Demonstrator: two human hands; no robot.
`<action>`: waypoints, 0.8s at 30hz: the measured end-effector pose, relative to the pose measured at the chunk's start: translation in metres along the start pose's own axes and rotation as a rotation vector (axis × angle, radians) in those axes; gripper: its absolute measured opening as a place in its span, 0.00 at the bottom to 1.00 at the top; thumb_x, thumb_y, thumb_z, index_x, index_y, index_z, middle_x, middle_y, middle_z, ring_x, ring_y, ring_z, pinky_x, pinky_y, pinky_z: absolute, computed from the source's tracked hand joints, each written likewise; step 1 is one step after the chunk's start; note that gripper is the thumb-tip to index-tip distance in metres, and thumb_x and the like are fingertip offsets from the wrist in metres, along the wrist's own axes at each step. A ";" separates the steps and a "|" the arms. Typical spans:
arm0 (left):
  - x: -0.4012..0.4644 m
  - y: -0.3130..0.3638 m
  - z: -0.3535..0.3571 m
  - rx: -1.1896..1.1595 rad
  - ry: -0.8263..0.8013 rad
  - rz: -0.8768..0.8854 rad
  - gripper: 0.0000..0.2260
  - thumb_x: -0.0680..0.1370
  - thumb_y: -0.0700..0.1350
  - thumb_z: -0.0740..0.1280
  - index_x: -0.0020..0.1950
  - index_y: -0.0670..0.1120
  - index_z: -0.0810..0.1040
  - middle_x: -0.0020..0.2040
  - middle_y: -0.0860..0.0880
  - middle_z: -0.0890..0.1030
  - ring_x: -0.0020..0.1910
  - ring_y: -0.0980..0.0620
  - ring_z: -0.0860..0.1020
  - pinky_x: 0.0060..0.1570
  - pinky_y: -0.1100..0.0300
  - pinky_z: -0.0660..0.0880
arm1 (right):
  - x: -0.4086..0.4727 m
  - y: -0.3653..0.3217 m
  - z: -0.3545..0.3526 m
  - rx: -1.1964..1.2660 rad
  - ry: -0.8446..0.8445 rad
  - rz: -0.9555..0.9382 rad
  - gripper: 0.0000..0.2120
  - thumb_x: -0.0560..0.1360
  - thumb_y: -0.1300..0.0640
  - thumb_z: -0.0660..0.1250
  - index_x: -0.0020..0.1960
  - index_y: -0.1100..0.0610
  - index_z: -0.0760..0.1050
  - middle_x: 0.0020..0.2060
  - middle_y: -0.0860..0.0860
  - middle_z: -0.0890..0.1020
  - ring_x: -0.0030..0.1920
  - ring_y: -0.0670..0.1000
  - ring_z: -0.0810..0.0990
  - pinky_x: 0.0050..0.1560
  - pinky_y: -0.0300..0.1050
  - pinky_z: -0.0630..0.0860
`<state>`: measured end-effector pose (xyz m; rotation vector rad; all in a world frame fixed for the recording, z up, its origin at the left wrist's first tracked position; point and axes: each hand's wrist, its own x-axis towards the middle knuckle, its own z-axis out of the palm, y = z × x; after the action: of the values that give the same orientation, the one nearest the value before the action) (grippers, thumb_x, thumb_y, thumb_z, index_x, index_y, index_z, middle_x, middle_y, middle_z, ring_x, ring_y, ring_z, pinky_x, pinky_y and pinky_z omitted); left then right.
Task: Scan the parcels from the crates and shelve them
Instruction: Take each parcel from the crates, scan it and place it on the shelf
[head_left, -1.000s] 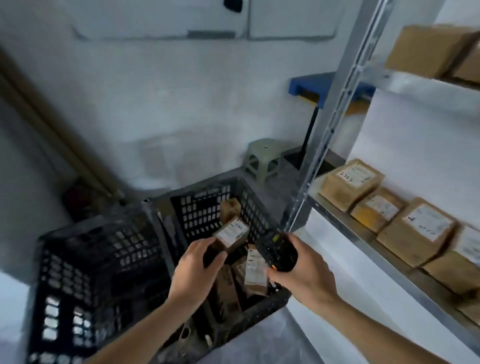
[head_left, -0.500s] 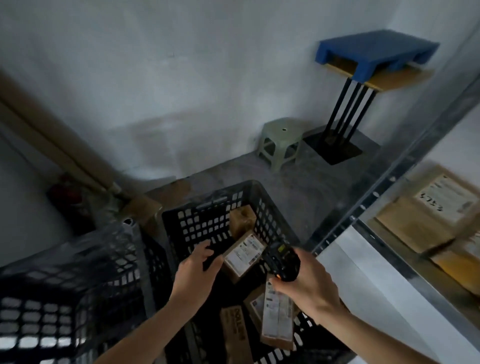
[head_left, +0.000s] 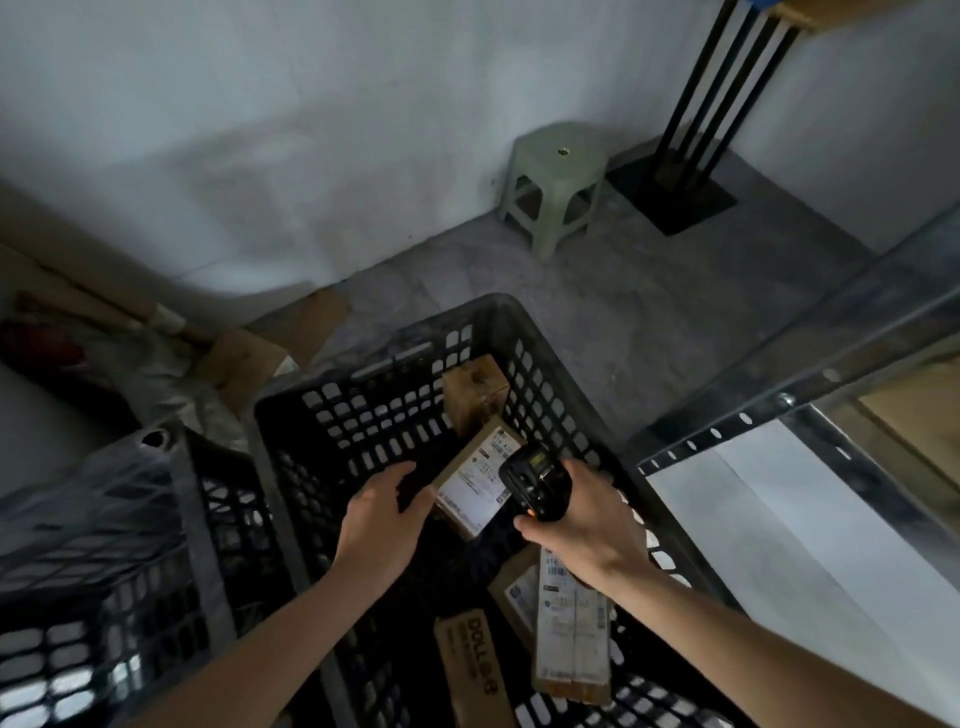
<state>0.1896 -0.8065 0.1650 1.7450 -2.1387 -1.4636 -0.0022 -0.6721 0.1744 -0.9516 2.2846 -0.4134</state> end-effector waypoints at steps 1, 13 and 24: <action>0.004 -0.003 0.002 0.005 0.000 0.004 0.23 0.82 0.55 0.65 0.76 0.51 0.70 0.71 0.50 0.73 0.67 0.50 0.74 0.60 0.57 0.74 | 0.006 0.000 0.003 -0.003 0.000 0.007 0.29 0.65 0.38 0.77 0.61 0.44 0.72 0.48 0.40 0.79 0.49 0.45 0.79 0.48 0.48 0.80; 0.039 -0.017 0.034 -0.030 -0.121 -0.167 0.29 0.83 0.55 0.62 0.80 0.46 0.61 0.73 0.43 0.73 0.70 0.45 0.73 0.70 0.53 0.70 | 0.054 0.005 0.029 0.077 -0.075 0.107 0.31 0.57 0.32 0.71 0.57 0.42 0.74 0.47 0.40 0.82 0.50 0.47 0.82 0.52 0.55 0.81; 0.045 -0.021 0.042 -0.196 -0.128 -0.258 0.15 0.84 0.49 0.62 0.69 0.46 0.78 0.61 0.48 0.82 0.58 0.51 0.79 0.60 0.59 0.74 | 0.060 0.008 0.031 0.201 -0.133 0.107 0.23 0.58 0.40 0.75 0.51 0.42 0.77 0.42 0.43 0.85 0.45 0.46 0.84 0.51 0.57 0.82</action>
<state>0.1662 -0.8136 0.1051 1.9586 -1.7977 -1.8225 -0.0186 -0.7115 0.1216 -0.7304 2.1171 -0.5077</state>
